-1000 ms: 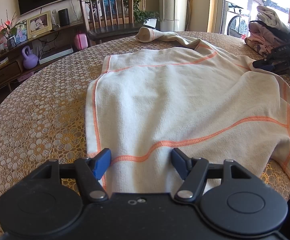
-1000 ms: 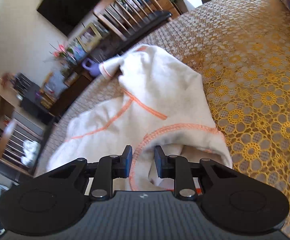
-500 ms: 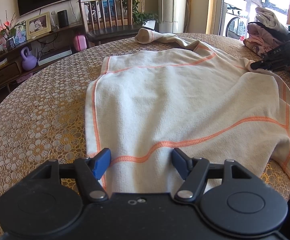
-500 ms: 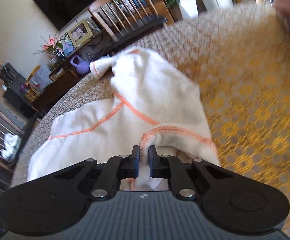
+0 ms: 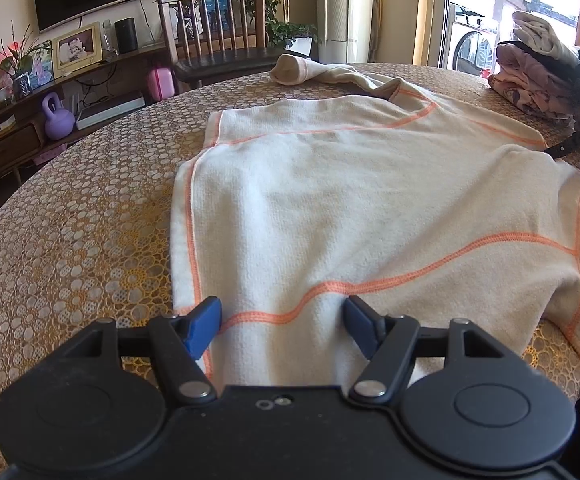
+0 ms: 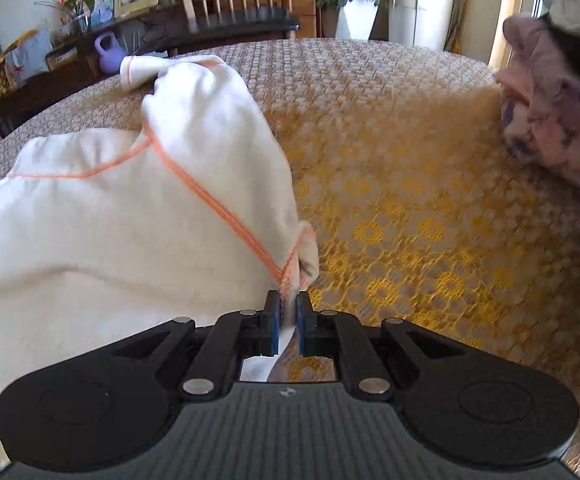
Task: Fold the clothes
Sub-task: 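Open the right gripper to release the hem onto the table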
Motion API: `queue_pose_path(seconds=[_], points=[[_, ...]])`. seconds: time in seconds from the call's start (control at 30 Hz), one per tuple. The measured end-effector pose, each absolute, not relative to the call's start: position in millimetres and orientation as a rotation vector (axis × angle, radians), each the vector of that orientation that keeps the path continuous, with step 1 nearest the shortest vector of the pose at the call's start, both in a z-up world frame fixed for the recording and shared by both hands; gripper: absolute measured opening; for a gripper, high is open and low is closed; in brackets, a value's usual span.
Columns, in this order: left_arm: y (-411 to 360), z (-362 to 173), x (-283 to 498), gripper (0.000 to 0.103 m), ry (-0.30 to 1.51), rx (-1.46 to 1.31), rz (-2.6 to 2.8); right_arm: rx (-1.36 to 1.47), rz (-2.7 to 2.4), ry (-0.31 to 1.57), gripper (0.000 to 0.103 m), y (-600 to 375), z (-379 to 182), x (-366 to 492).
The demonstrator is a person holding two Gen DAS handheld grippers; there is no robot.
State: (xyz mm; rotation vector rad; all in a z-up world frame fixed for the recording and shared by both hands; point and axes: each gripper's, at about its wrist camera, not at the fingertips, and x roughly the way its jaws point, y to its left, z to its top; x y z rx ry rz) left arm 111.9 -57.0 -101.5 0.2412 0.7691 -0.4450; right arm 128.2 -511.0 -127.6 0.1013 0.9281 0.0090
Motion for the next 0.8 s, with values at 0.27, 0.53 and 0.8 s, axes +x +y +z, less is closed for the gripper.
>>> queue_pose_path(seconds=[0.27,0.53,0.8], points=[[-57.9,-100.8,112.1,0.103,0.771,0.243,-0.442,0.162,0.058,0.827,0.057,-515.5,-88.7,93.6],[-57.6,-101.5,111.0,0.103,0.768,0.242,-0.435,0.104,0.288,0.860,0.056,-457.6,-100.6,71.5],[-55.4,-100.8,109.7,0.103,0.770,0.251,-0.446,0.066,0.223,0.931,0.055,-466.8,-127.1,70.2]])
